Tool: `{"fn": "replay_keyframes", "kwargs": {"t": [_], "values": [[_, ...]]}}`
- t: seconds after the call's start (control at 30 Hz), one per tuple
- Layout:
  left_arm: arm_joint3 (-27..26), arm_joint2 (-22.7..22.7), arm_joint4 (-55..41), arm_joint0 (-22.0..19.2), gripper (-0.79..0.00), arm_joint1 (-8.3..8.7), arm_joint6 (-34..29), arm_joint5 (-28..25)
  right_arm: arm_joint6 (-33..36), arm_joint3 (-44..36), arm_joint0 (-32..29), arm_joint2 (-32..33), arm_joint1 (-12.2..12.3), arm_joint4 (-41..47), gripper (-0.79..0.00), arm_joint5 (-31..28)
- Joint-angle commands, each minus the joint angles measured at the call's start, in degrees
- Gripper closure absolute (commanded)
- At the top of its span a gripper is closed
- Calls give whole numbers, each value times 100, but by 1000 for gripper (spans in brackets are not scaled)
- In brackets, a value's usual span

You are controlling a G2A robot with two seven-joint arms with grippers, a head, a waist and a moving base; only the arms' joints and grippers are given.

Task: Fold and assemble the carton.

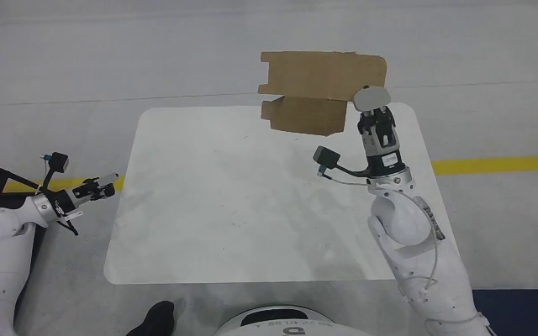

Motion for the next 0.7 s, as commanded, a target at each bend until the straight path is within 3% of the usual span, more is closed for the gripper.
{"fn": "replay_keyframes", "kwargs": {"t": [0.0, 0.13, 0.2, 0.4, 0.5, 0.67], "values": [[0, 0, 0, 0, -785, 0, 0, 0, 0, 0, 0, 0, 0, 0, 0, 0], [0, 0, 0, 0, -785, 0, 0, 0, -9, 6, -5, -6, -5, 107, 0, -48], [0, 0, 0, 0, -785, 0, 0, 0, -128, 39, 31, -48, -32, 846, 0, -398], [0, 0, 0, 0, -785, 0, 0, 0, -1268, 288, 404, 146, -79, 5023, 0, -3271], [0, 0, 0, 0, -785, 0, 0, 0, -1449, 461, 614, 354, -65, 6251, 0, -4434], [0, 0, 0, 0, -785, 0, 0, 0, -1107, 867, 753, 418, -69, 7953, 0, -5776]]}}
